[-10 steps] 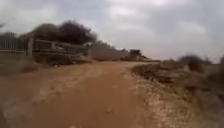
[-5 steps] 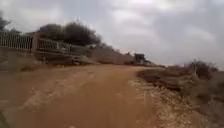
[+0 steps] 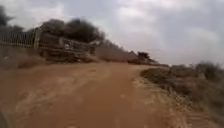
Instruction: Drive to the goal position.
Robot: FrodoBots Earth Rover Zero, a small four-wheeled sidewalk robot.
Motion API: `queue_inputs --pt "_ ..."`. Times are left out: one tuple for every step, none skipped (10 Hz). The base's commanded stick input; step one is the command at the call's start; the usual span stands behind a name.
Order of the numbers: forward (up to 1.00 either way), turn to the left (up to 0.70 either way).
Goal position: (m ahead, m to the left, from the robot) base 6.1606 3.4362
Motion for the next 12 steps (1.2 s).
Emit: queue_inputs --pt "0.5 0.0" --pt "0.5 0.0" --pt "0.5 0.0" --pt "0.5 0.0" --pt "0.5 0.0" --pt "0.5 0.0" --pt "0.5 0.0" --pt "0.5 0.0" --pt "0.5 0.0" --pt "0.5 0.0" --pt "0.5 0.0" --pt "0.5 0.0"
